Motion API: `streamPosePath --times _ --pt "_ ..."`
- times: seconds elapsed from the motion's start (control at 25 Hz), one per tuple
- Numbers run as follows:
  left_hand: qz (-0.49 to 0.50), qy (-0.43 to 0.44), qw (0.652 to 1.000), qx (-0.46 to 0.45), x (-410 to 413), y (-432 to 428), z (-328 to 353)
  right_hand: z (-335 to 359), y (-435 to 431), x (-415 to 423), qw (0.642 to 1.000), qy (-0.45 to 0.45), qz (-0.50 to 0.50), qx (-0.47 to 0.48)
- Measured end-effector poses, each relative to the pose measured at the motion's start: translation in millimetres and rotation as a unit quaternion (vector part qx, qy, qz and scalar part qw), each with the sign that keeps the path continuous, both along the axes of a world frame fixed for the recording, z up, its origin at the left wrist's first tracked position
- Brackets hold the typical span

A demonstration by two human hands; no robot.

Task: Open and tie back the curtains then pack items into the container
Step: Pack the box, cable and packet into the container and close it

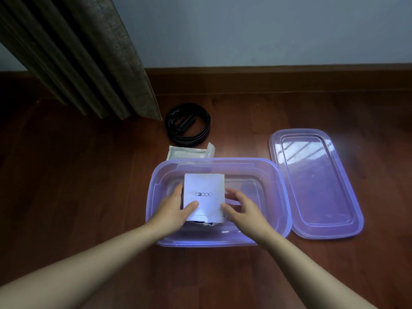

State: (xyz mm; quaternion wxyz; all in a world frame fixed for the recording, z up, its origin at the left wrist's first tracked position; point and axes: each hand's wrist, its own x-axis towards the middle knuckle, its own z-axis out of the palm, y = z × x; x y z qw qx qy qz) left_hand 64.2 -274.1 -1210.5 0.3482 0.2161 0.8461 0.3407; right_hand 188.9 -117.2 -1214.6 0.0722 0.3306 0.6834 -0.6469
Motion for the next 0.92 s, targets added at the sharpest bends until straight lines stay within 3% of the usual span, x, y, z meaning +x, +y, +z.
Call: streamPosePath --times 0.12,0.24,0.32,0.4,0.48,0.8,0.92 --pt "-0.110 0.152 0.981 -0.047 10.3 4.1 8.1 3.6 7.0 0.6 0.987 0.038 -0.037 0.150" --pt "-0.329 0.261 0.896 -0.143 16.6 9.2 13.3 10.1 31.3 7.3 0.893 0.068 -0.088 0.437" --pt "-0.370 0.286 0.871 -0.150 16.9 7.4 4.1 8.6 51.3 14.8 0.844 -0.016 -0.078 0.531" --pt "-0.392 0.372 0.828 -0.149 11.7 5.3 0.4 8.9 62.2 20.9 0.866 -0.123 -0.037 0.484" --pt "-0.391 0.422 0.796 -0.190 6.1 1.0 -3.7 8.8 64.6 25.6 0.902 -0.175 -0.010 0.394" --pt "-0.365 0.488 0.771 -0.187 -13.9 -26.2 -18.3 -7.2 66.2 29.0 0.913 -0.165 -0.039 0.372" --pt "-0.360 0.480 0.778 -0.189 -11.6 -21.7 -19.3 -8.0 67.4 30.1 0.910 -0.162 -0.036 0.380"
